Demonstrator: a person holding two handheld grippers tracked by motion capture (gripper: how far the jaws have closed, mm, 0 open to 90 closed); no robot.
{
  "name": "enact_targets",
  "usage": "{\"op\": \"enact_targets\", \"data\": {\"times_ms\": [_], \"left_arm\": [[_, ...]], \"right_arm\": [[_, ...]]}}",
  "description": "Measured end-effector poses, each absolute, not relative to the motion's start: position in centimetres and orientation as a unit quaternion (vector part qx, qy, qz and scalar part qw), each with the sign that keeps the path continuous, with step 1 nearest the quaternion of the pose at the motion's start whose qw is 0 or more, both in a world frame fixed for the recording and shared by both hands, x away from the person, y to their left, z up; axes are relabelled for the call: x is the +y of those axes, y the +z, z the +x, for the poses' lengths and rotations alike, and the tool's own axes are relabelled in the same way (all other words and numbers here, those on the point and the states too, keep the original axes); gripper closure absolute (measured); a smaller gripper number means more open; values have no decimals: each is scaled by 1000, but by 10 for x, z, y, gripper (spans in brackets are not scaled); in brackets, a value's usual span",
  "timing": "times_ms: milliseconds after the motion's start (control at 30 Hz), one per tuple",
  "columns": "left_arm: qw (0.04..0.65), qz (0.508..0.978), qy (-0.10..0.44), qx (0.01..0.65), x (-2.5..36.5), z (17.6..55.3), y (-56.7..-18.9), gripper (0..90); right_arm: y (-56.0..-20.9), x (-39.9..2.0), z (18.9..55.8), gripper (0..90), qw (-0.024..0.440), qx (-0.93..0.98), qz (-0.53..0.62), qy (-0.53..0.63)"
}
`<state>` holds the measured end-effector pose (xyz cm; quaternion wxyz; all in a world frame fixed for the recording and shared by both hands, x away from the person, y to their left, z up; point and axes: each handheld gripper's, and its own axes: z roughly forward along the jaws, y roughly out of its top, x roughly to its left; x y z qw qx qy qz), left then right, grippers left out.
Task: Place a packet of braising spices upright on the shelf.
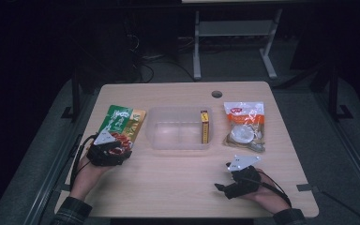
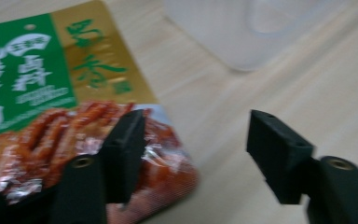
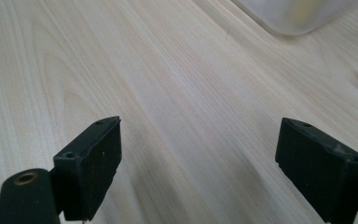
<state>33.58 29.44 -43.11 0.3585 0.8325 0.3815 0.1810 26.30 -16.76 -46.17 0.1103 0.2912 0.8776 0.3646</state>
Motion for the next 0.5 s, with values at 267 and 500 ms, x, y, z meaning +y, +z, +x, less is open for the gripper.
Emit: {"op": "enact_targets", "data": {"times_ms": [267, 500], "left_arm": [[346, 811, 192, 431, 314, 370, -433, 823], [347, 808, 174, 444, 314, 393, -441, 897]], "right_arm": [[-463, -167, 264, 138, 107, 877, 295, 364], [-464, -166, 265, 138, 109, 879, 292, 361]]}}
